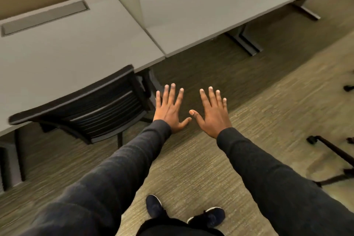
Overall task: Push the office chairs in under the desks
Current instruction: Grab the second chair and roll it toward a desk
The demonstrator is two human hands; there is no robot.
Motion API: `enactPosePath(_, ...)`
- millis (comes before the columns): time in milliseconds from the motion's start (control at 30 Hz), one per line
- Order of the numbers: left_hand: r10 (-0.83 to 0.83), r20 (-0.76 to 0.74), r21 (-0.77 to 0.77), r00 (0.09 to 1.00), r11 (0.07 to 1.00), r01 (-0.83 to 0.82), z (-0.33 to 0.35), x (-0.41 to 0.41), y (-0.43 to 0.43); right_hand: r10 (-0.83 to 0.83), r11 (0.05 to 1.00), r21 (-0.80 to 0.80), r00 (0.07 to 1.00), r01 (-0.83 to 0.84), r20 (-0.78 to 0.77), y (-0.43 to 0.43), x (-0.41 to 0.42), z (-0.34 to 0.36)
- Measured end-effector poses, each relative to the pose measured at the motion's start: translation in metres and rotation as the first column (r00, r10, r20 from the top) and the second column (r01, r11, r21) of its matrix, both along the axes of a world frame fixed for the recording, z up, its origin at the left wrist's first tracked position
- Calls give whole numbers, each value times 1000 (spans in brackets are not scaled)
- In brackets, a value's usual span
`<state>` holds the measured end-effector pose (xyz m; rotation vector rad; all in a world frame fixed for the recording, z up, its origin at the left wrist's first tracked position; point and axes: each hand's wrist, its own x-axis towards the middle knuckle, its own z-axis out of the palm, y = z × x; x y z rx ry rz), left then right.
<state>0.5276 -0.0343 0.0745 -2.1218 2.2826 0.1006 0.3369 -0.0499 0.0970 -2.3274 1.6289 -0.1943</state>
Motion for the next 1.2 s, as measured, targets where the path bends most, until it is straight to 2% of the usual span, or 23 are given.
enactPosePath(133, -15, -53, 14, 998, 1000, 16, 1, -98, -10, -35, 999, -19, 999, 34, -23, 10, -102, 0)
enactPosePath(333, -31, -85, 43, 996, 998, 35, -4, -208, -13, -90, 996, -4, 995, 90, -43, 14, -212, -6)
enactPosePath(667, -16, -95, 116, 995, 993, 27, -27, -316, -44, -80, 996, 24, 995, 82, -53, -15, -313, -26)
enactPosePath(933, 52, -84, 166, 995, 985, -37, -42, -402, -98, 0, 998, 63, 995, 6, -97, -68, -399, -36)
enactPosePath(1200, 31, -78, 158, 996, 987, -19, -33, -499, -124, -18, 995, 92, 992, 29, -124, -99, -500, -37)
